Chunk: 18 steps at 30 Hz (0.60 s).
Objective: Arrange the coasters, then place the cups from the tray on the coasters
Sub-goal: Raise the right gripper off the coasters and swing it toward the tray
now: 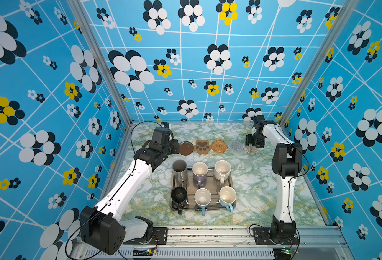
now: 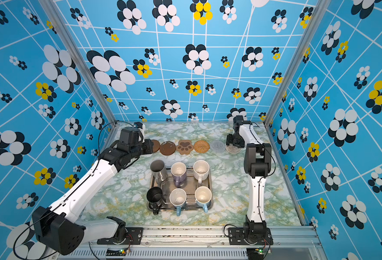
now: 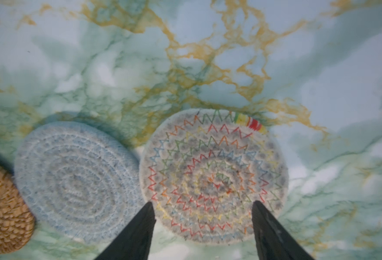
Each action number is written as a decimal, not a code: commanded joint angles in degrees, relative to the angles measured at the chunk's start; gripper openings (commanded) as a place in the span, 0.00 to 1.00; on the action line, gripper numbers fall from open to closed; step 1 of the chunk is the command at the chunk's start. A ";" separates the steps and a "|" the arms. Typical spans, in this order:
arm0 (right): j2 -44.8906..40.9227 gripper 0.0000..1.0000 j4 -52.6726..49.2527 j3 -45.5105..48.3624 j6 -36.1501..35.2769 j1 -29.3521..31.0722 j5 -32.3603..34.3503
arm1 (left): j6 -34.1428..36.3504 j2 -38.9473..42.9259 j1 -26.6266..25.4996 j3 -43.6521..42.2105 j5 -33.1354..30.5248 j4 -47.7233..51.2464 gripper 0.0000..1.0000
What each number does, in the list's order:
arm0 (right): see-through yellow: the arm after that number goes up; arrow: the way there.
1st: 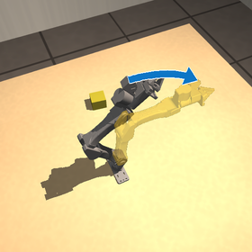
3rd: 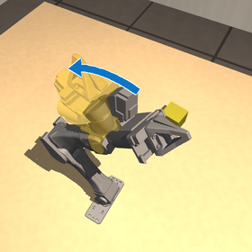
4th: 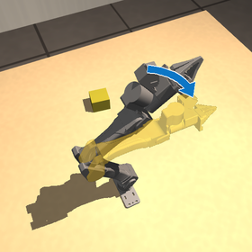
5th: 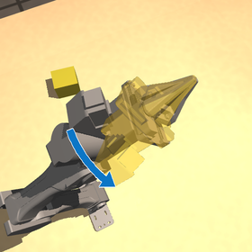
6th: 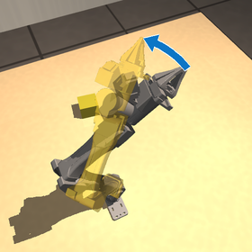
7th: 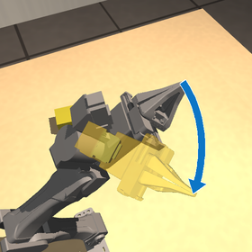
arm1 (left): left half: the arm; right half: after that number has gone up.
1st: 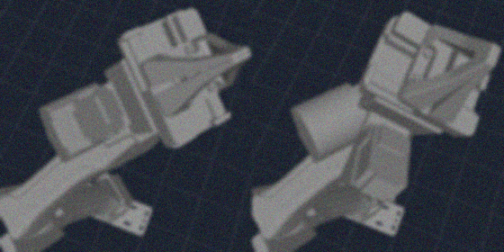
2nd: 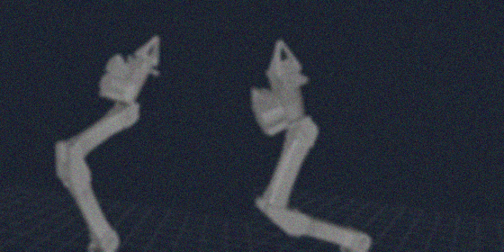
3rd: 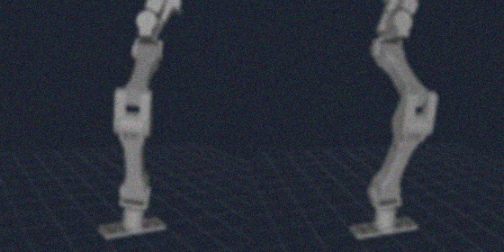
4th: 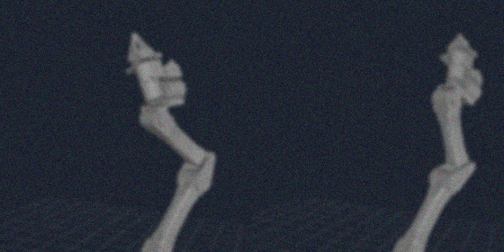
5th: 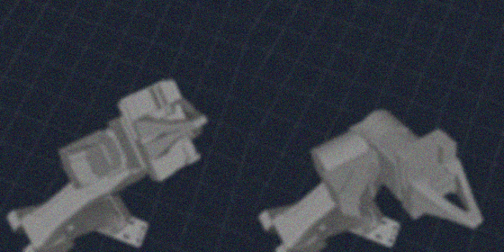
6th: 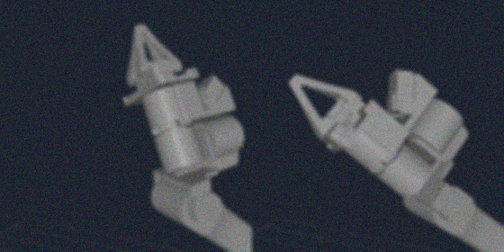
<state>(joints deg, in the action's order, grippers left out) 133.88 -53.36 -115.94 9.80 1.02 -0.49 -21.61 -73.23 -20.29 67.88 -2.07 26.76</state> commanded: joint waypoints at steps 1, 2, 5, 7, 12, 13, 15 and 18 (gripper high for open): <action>-5.65 0.70 -1.14 1.21 -0.66 0.35 1.19 | 1.89 1.85 0.49 1.21 -2.28 0.57 0.20; -6.52 0.70 -1.05 1.77 -0.60 0.46 1.20 | 2.16 1.95 0.47 1.66 -2.41 0.61 0.20; -8.81 0.70 0.04 3.90 -0.41 0.63 1.19 | 2.67 2.20 0.50 2.41 -1.90 0.14 0.22; -11.95 0.70 0.68 5.37 -0.31 0.90 1.15 | 2.68 2.28 0.43 2.74 -1.43 -0.11 0.23; -16.91 0.70 2.37 9.52 0.33 1.85 1.37 | 3.04 2.89 0.41 3.22 -0.66 -1.17 0.25; -18.04 0.70 2.79 10.56 0.63 2.03 1.43 | 3.15 3.15 0.41 3.31 -0.51 -1.75 0.27; -20.41 0.70 3.41 12.33 1.32 2.60 2.04 | 3.43 3.53 0.34 3.37 0.18 -3.13 0.33; -24.99 0.69 5.90 16.72 2.57 3.89 2.60 | 3.50 3.80 0.16 4.32 0.88 -4.91 0.38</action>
<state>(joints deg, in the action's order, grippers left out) 112.84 -49.54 -102.02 10.52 3.77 0.80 -19.22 -71.09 -20.25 69.63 -2.37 25.12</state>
